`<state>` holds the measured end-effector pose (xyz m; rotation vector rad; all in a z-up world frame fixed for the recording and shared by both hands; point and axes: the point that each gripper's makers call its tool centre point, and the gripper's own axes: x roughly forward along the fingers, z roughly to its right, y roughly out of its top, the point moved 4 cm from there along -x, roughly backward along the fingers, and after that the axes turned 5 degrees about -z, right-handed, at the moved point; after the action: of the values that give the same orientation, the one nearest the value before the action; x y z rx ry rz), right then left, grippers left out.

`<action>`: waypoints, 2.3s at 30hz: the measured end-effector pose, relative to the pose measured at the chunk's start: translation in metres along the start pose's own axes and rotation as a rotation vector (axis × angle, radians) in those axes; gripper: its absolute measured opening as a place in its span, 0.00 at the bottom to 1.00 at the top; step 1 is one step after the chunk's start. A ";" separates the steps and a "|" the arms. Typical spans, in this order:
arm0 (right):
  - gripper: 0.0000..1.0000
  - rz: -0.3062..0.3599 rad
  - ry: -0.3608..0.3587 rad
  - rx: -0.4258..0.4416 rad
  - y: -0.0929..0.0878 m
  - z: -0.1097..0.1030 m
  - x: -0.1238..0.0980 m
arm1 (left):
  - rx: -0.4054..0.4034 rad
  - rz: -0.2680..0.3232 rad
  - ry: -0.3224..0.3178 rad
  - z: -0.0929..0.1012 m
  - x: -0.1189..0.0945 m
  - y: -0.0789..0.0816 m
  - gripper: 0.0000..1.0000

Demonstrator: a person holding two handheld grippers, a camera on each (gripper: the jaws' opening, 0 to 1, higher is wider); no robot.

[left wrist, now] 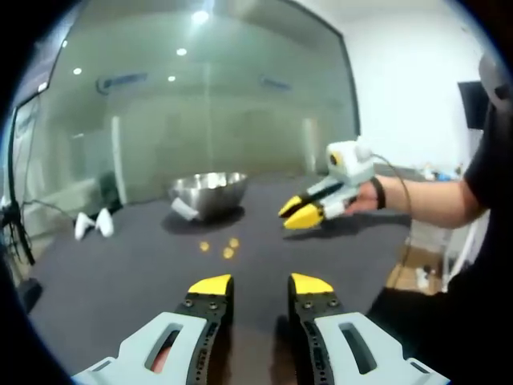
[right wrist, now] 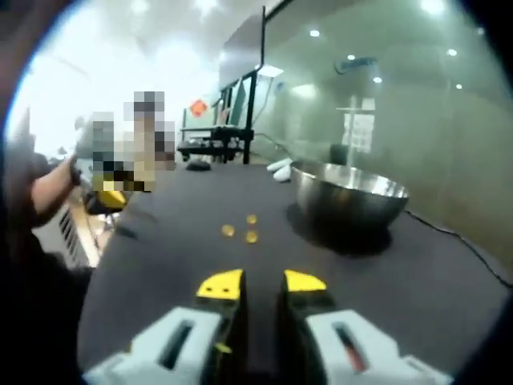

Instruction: Pick up the QQ candy scattered on the table and place it into the stainless steel bowl on the table

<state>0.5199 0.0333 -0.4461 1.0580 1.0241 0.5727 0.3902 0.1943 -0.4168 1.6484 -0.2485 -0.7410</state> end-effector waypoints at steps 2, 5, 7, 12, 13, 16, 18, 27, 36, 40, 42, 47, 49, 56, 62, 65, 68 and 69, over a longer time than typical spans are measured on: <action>0.19 -0.008 0.009 -0.010 0.003 -0.001 0.009 | -0.003 -0.001 0.003 -0.001 0.000 -0.001 0.29; 0.19 -0.017 0.028 -0.015 0.007 -0.003 0.020 | -0.004 -0.006 0.003 -0.001 0.000 -0.004 0.29; 0.19 -0.023 0.045 -0.024 0.009 -0.005 0.029 | -0.006 -0.006 0.003 -0.001 -0.001 -0.005 0.29; 0.17 -0.022 0.066 -0.035 0.017 -0.007 0.050 | -0.012 -0.004 0.009 -0.003 -0.002 -0.005 0.29; 0.17 -0.021 0.072 -0.035 0.018 -0.008 0.053 | -0.013 -0.003 0.011 -0.003 -0.003 -0.006 0.29; 0.17 -0.021 0.088 -0.046 0.020 -0.011 0.062 | -0.018 0.007 0.022 -0.007 -0.005 -0.005 0.29; 0.17 -0.038 0.097 -0.040 0.018 -0.012 0.068 | -0.021 0.011 0.026 -0.008 -0.006 -0.005 0.29; 0.16 -0.058 0.097 -0.003 0.019 -0.009 0.082 | -0.032 0.003 0.039 -0.013 -0.010 -0.008 0.29; 0.11 -0.060 0.107 0.014 0.021 -0.008 0.091 | -0.030 -0.003 0.042 -0.016 -0.013 -0.009 0.29; 0.10 -0.057 0.112 0.015 0.021 -0.006 0.092 | -0.033 -0.006 0.045 -0.016 -0.014 -0.010 0.29; 0.10 -0.055 0.113 0.021 0.020 -0.004 0.093 | -0.032 -0.009 0.045 -0.016 -0.013 -0.011 0.29; 0.09 -0.055 0.110 0.028 0.021 -0.007 0.092 | -0.030 -0.003 0.045 -0.015 -0.013 -0.008 0.29; 0.09 -0.054 0.102 0.027 0.021 -0.008 0.091 | -0.029 -0.004 0.045 -0.015 -0.012 -0.008 0.29; 0.09 0.017 0.018 0.015 0.033 0.004 0.076 | -0.027 -0.008 0.042 -0.013 -0.012 -0.009 0.29; 0.09 0.135 -0.066 0.073 0.060 0.022 0.049 | -0.032 0.005 0.050 -0.015 -0.012 -0.007 0.29; 0.09 0.184 -0.141 0.109 0.068 0.032 0.033 | -0.026 0.021 0.051 -0.014 -0.012 -0.004 0.29; 0.09 0.221 -0.237 0.134 0.077 0.050 0.019 | -0.023 0.021 0.046 -0.012 -0.011 -0.003 0.29; 0.09 0.242 -0.263 0.148 0.081 0.056 0.015 | -0.021 0.019 0.046 -0.012 -0.011 -0.003 0.29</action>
<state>0.5826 0.0552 -0.3718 1.3617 0.7207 0.5403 0.3883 0.2105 -0.4161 1.6394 -0.2227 -0.6880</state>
